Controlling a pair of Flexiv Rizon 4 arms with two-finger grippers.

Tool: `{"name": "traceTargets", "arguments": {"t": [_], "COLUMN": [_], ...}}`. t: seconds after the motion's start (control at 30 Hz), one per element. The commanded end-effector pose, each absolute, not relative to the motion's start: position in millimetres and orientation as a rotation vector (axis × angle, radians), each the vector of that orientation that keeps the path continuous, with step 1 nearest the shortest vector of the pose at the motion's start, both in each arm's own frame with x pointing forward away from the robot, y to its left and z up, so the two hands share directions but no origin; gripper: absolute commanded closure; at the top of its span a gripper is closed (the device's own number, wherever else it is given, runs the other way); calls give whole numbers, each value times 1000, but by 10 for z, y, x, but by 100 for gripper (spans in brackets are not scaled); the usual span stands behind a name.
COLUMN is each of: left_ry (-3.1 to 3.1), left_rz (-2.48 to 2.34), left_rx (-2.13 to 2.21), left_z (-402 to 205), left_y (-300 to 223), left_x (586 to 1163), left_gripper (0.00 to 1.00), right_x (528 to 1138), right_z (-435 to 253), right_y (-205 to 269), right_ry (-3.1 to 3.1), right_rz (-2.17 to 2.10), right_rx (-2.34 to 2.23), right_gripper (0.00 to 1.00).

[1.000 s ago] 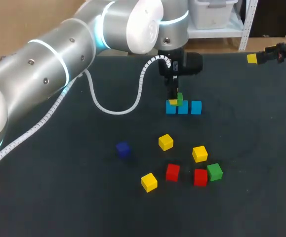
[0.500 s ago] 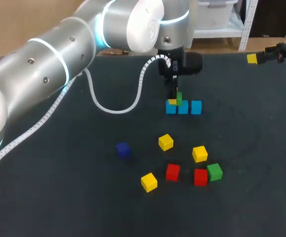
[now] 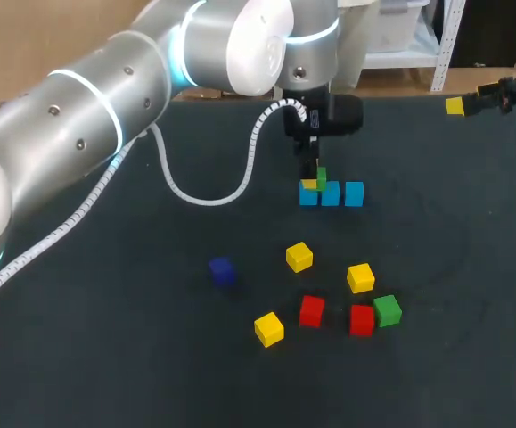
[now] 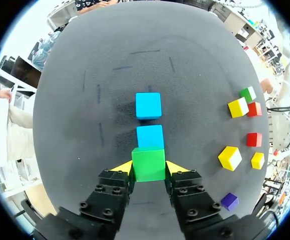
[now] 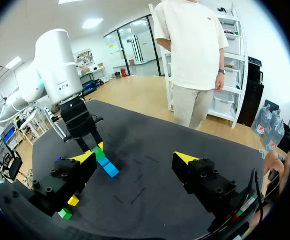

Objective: Place the blue cubes, place green cubes on the blue cubes, place the yellow cubes on the green cubes, then place the red cubes on the yellow cubes, and place purple cube on the red cubes.

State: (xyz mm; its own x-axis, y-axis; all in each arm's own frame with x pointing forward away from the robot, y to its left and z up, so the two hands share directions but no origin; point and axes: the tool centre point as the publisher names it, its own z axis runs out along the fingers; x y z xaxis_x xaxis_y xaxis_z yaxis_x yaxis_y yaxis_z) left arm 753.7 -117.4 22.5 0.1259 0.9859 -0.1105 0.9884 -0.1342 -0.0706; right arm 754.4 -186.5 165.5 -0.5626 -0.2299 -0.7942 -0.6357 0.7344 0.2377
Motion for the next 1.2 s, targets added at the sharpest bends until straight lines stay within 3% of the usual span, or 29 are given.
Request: {"name": "traceTargets", "arguments": {"t": [0.03, 0.1, 0.13, 0.17, 0.2, 1.2], "left_ry": [2054, 2056, 2058, 2058, 2058, 2081], "left_rz": [-199, -198, -198, -198, -198, -193], "left_rx": [2340, 2339, 2339, 2340, 2340, 2302], "left_z": [231, 232, 232, 232, 232, 248], "left_y": [-1160, -1158, -1158, -1157, -1157, -1136], "left_x": [7525, 7524, 7524, 7524, 7524, 7570], "left_gripper": [64, 50, 24, 6, 0, 0], "right_x": [7548, 7548, 7548, 7548, 7548, 7548], "right_z": [1648, 1648, 1648, 1648, 1648, 1648], "right_y": [-1869, -1869, -1869, -1869, -1869, -1869], "right_ry": [2142, 2142, 2142, 2142, 2142, 2142], "right_rz": [662, 662, 662, 662, 662, 662], "right_rx": [-652, -652, -652, -652, -652, -652], "right_gripper": [0, 0, 0, 0, 0, 0]}}
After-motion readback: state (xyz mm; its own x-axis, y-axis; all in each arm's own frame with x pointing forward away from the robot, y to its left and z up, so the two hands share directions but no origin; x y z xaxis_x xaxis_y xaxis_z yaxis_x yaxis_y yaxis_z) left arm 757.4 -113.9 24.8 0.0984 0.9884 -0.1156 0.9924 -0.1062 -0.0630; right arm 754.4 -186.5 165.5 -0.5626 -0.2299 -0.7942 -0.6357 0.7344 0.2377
